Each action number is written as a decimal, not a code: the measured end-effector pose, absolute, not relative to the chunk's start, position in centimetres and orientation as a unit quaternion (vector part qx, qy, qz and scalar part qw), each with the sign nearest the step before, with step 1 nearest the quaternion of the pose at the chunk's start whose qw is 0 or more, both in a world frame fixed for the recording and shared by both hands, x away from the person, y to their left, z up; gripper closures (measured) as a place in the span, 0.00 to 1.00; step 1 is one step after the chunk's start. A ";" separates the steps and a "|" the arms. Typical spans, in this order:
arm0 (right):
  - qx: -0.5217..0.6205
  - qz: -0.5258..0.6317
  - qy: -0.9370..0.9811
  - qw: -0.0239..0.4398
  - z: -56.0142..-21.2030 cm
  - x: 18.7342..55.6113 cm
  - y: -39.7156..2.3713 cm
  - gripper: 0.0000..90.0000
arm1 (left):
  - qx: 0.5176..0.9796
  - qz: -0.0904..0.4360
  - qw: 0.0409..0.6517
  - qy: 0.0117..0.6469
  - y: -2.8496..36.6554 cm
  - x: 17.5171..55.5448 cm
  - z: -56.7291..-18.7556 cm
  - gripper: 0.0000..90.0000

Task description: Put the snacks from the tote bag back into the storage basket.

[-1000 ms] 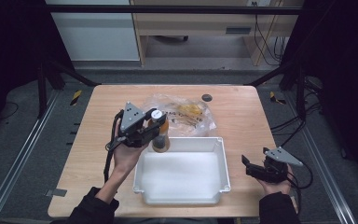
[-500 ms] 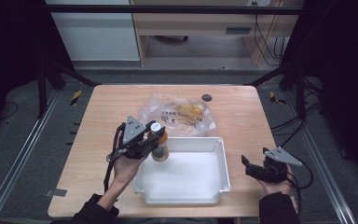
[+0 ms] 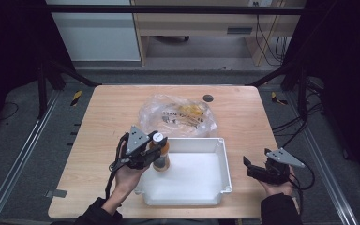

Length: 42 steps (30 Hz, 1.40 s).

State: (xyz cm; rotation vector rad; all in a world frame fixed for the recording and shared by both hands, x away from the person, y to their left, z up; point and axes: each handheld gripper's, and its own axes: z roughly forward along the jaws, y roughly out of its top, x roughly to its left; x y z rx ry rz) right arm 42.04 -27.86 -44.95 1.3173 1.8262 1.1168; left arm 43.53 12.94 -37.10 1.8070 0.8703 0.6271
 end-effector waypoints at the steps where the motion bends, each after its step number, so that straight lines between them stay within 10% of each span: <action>1: 0.498 0.422 0.692 0.309 -45.0 42.0 -27.9 0.14 | 0.749 0.258 0.495 0.358 12.8 43.5 -37.3 0.65; 42: 0.496 0.413 0.700 0.305 -45.3 42.0 -27.7 0.14 | 0.754 0.239 0.497 0.357 12.2 42.5 -40.2 0.64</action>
